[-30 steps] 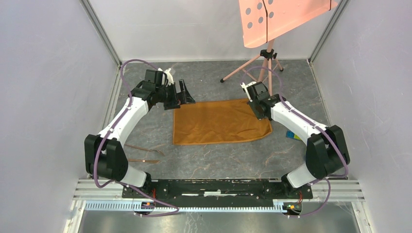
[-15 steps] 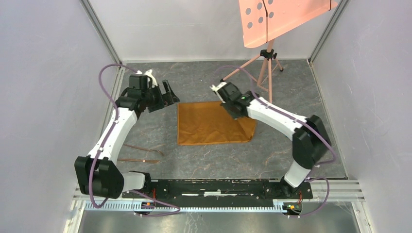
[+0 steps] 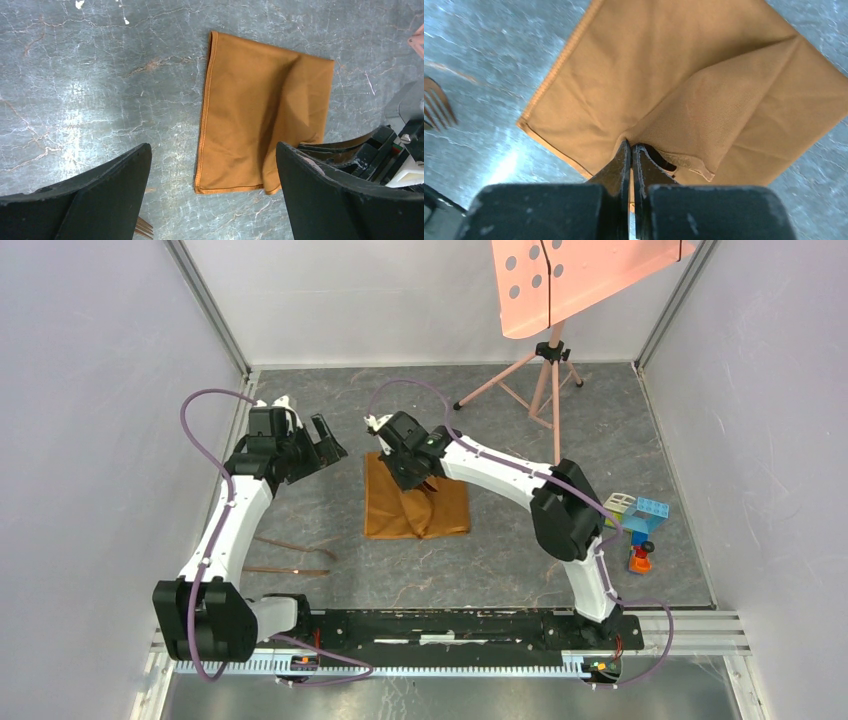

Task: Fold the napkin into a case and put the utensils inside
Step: Fold the rectangle-folded napkin at the center of the board, then smooth out the square-folded napkin at the center of the board.

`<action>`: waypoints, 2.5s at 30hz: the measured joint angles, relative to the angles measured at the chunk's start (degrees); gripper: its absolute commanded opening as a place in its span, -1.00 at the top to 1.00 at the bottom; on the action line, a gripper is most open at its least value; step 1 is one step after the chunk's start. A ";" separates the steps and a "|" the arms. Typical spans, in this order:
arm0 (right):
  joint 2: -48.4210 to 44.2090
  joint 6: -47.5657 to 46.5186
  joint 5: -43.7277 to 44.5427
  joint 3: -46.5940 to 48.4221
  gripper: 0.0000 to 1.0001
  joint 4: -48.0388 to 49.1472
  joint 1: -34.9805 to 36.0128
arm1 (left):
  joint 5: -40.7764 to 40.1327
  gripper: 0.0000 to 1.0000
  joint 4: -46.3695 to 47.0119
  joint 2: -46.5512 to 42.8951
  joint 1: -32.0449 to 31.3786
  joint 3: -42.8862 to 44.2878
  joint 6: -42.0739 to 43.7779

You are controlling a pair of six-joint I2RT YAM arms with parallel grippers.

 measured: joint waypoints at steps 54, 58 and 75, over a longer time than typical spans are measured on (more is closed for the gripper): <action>-3.52 17.90 -31.87 -30.23 -0.47 43.74 -13.31 | 4.85 -1.00 3.26 0.00 1.18 -2.69 0.00; -0.02 21.90 -33.35 -28.87 -0.41 48.83 -12.72 | 4.87 -1.00 3.26 0.00 1.20 -2.71 0.00; 2.40 25.64 -33.40 -16.20 -0.52 53.29 -11.67 | 4.79 -1.00 3.54 0.04 1.18 -3.15 0.02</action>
